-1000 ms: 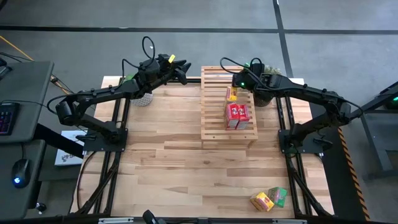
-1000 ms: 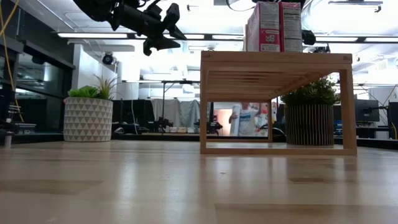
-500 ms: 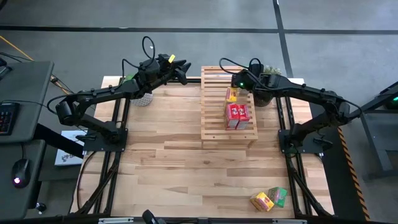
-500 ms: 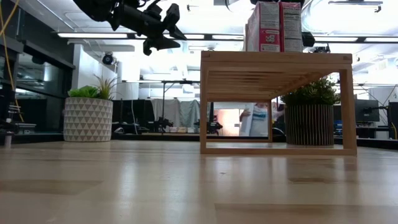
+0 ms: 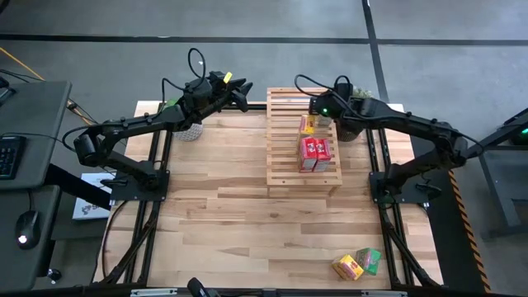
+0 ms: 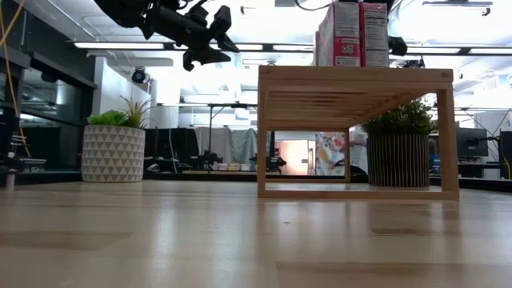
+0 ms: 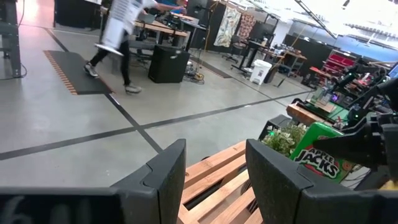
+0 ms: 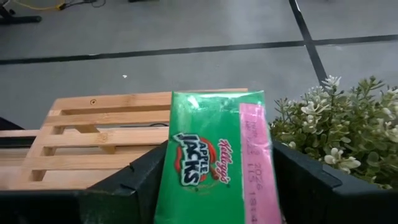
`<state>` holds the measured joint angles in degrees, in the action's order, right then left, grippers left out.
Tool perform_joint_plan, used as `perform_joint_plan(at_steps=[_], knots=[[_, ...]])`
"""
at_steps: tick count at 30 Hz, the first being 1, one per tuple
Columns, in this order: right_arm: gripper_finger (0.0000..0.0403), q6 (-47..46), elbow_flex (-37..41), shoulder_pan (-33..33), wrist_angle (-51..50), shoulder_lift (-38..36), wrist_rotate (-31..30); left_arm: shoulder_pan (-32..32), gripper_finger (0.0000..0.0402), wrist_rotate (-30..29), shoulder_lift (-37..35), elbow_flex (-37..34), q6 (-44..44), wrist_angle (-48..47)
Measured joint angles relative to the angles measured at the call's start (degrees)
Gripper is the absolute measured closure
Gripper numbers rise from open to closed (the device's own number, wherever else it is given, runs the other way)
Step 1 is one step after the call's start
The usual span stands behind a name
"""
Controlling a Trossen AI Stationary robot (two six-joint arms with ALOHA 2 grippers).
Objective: Stack cereal on shelf
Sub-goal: Put the top green cereal box on the shelf
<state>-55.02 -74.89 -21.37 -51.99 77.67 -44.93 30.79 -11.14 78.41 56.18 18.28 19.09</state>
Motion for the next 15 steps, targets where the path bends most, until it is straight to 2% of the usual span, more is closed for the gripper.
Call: perform_joint_plan(at_steps=[8,15], knots=[[0.0166,0.13,0.0,-0.01,2.09,-1.25,-1.12,0.36,0.0243,-0.17,0.0,0.0,0.04,0.02],[0.0166,6.96,-0.02,-0.02,8.93,-1.89,-1.01,1.03,0.0243,-0.16,0.0,0.0,0.04,0.02]])
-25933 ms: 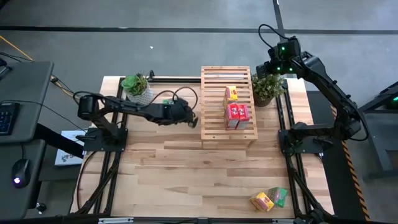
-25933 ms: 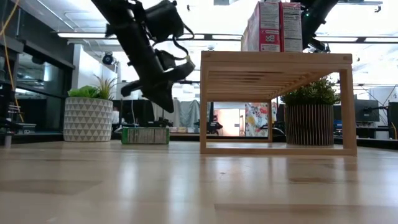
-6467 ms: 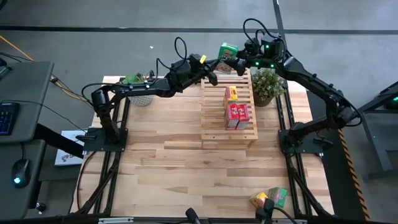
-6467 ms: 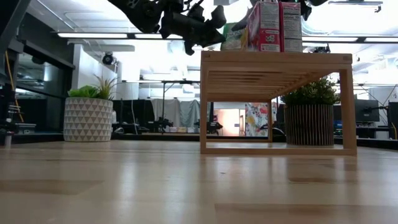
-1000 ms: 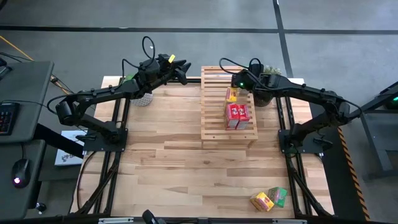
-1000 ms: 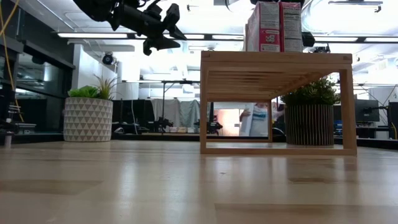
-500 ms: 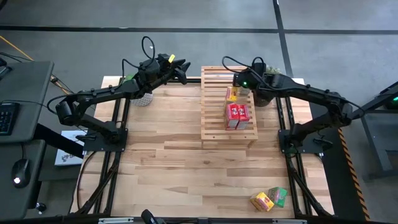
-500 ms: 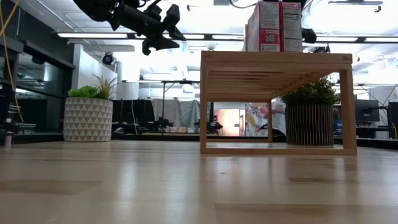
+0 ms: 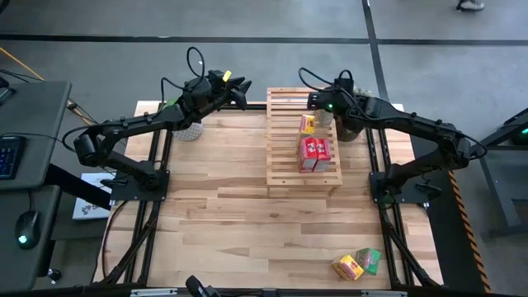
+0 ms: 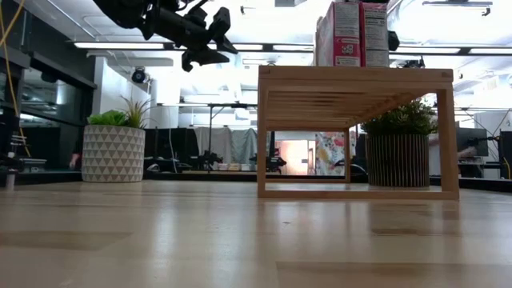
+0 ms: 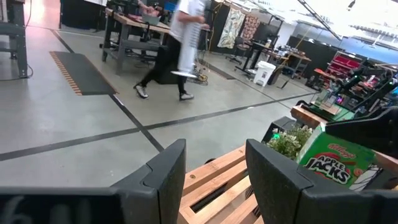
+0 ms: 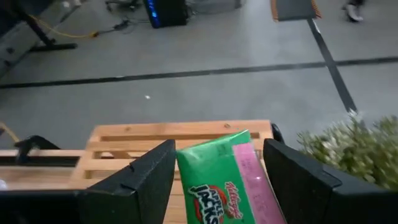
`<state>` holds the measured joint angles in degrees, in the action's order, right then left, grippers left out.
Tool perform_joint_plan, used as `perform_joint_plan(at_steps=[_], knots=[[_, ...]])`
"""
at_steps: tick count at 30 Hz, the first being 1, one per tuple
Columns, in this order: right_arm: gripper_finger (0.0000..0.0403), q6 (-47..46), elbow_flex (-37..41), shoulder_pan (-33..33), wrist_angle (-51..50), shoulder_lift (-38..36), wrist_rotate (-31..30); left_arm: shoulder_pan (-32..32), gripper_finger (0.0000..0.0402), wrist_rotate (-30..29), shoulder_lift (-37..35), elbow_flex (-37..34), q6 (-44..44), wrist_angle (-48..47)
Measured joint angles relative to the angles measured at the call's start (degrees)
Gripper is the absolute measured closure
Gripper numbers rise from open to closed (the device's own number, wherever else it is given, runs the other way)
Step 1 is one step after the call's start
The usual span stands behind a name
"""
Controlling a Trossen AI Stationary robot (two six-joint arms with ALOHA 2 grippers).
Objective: Stack cereal on shelf
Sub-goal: Put the top green cereal box on the shelf
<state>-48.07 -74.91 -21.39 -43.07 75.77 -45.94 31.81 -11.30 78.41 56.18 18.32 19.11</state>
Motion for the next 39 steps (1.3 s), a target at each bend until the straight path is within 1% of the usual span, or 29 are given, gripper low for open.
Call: perform_joint_plan(at_steps=[6,13,18,21,23,25,28,29,30,31,34,36,37,39], knots=[[0.0166,4.02,-0.01,-0.37,4.7,-1.64,0.66,0.11,0.0243,-0.01,0.0,0.0,0.01,-0.13],[0.0166,6.21,-0.02,-1.23,4.97,-3.61,0.72,0.2,0.0243,-0.01,0.0,0.0,-0.04,-0.22],[0.0167,9.54,-0.02,-2.95,4.27,-7.26,1.06,0.48,0.0243,-0.01,0.0,0.0,-0.42,-0.47],[0.0177,10.18,-0.02,-4.74,1.82,-10.37,2.17,0.48,0.0243,-0.01,0.0,0.0,-0.43,-0.55],[0.0197,10.98,-0.02,-6.37,-1.12,-12.49,3.69,0.48,0.0243,-0.01,0.0,0.0,-0.45,-0.9],[0.0231,11.05,-0.02,-8.73,-5.75,-14.43,6.39,0.48,0.0243,-0.01,0.0,0.0,-0.43,-1.3],[0.0314,12.99,0.69,-12.59,-12.66,-16.92,10.66,0.48,0.0243,-0.01,0.0,0.0,-0.41,-1.28],[0.0348,14.43,1.89,-13.74,-13.13,-17.91,12.57,0.48,0.0243,-0.01,0.0,0.0,-0.38,-1.29],[0.0375,15.95,3.75,-14.79,-12.83,-19.08,15.1,0.48,0.0243,-0.01,0.0,0.0,-0.12,-1.28],[0.0388,17.29,6.05,-15.81,-11.66,-20.28,18.19,0.48,0.0243,-0.01,0.0,0.0,0.03,-1.29],[0.0387,18.53,14.64,-18.7,-4.28,-23.99,28.63,0.48,0.0243,-0.01,0.0,0.0,0.16,-1.29],[0.0397,18.4,19.82,-20.31,3.76,-26.3,34.74,0.48,0.0243,0.0,0.0,0.0,0.82,-1.27],[0.04,17.95,21.7,-21.04,8.56,-27.27,37.24,0.48,0.0243,-0.01,0.0,0.0,1.01,-1.27],[0.0399,15.76,23.94,-22.18,15.18,-28.49,39.88,0.48,0.0243,-0.01,0.0,0.0,1.13,-1.27]])
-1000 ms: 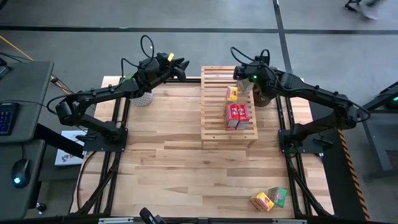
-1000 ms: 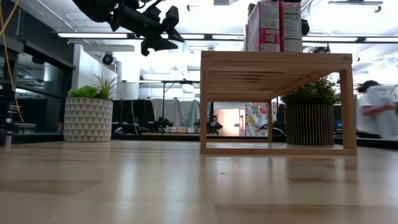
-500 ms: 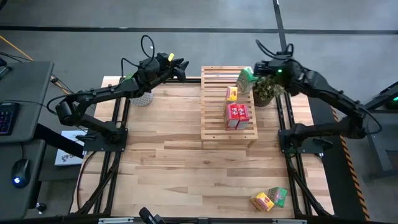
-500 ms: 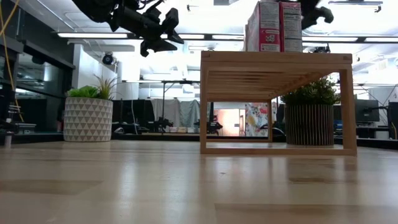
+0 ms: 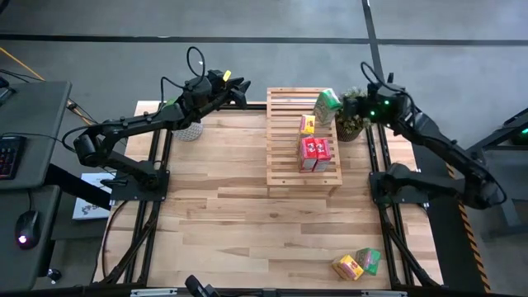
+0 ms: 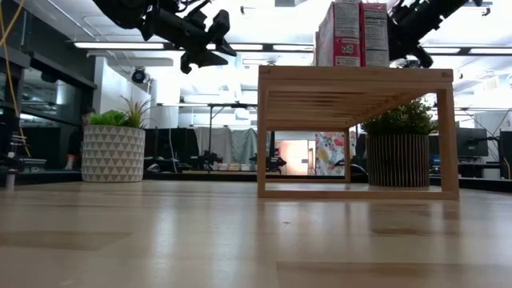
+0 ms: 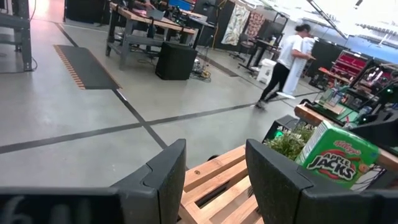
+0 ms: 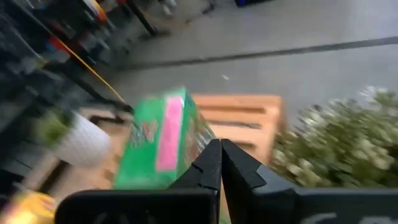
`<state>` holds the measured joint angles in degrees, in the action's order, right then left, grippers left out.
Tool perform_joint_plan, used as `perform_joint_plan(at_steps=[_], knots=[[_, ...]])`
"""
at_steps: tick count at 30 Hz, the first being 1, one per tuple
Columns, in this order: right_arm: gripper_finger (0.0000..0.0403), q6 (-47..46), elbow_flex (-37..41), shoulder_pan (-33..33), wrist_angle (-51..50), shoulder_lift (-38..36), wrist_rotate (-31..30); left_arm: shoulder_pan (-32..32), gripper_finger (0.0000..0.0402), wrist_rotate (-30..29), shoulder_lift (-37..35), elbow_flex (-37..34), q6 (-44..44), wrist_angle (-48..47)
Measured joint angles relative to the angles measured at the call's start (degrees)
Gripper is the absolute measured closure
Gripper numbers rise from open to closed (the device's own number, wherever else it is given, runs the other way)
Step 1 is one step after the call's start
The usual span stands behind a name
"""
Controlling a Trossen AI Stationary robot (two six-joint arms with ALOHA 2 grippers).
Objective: Stack cereal on shelf
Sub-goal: Put the top green cereal box on the shelf
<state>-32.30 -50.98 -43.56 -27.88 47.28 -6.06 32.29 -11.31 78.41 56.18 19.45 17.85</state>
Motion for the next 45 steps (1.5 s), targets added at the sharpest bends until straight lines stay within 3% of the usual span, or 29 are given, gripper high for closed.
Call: perform_joint_plan(at_steps=[13,41,45], knots=[[0.0402,-0.87,0.54,-1.06,1.18,6.02,5.29,0.0,0.0243,0.01,0.0,0.0,1.44,0.0],[0.0403,-3.68,0.28,-1.01,-4.2,5.37,12.7,-0.04,0.0243,0.03,0.0,0.0,2.31,-0.02],[0.0403,-0.68,-3.04,-1.01,-11.1,3.81,12.14,-1.06,0.0247,4.0,0.02,0.76,5.55,0.02]])
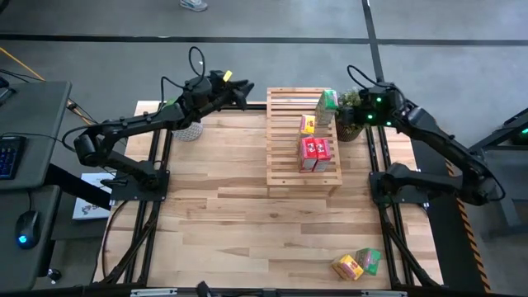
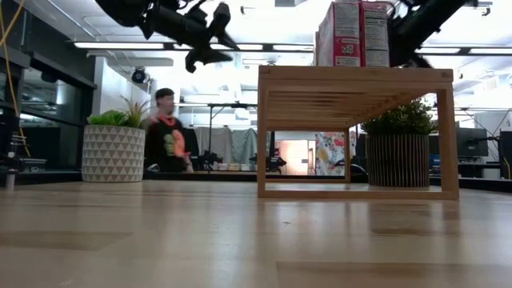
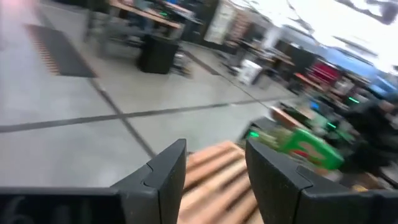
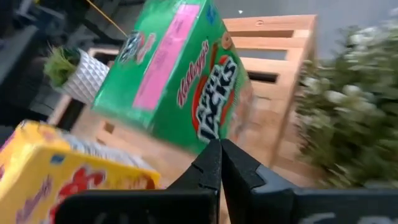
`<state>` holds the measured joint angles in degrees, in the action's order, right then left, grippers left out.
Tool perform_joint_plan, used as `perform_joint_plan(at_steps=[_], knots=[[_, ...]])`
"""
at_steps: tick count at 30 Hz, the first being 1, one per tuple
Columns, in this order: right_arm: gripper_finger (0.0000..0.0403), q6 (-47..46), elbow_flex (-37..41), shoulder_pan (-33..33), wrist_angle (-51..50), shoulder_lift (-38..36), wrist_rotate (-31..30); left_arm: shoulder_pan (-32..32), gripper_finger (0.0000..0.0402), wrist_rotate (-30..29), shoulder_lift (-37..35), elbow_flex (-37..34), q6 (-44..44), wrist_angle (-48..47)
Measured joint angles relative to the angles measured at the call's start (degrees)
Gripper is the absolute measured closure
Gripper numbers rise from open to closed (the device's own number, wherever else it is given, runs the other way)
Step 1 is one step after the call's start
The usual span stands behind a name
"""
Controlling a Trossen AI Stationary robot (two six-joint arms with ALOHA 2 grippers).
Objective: Stack cereal on shelf
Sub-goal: Put the top green cereal box on the shelf
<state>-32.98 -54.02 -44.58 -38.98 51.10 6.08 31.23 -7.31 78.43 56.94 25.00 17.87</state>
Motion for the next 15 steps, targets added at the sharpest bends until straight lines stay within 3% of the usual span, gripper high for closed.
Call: perform_joint_plan(at_steps=[3,8,11,15], knots=[[0.0403,2.93,-4.42,0.0,-6.54,-1.21,-0.58,-2.44,0.0275,2.23,0.33,2.0,-2.43,-2.71],[0.0403,4.84,-11.08,1.32,-9.71,-1.57,6.86,-5.62,0.0382,7.4,3.7,6.76,-7.97,-7.22],[0.0403,4.95,-13.24,3.93,-9.58,-1.16,6.74,-6.35,0.0391,14.63,7.7,10.2,-8.2,-9.09],[0.0403,4.97,-13.86,7.1,-9.0,-0.93,1.58,-6.87,0.0399,27.12,13.77,14.45,-6.97,-11.15]])
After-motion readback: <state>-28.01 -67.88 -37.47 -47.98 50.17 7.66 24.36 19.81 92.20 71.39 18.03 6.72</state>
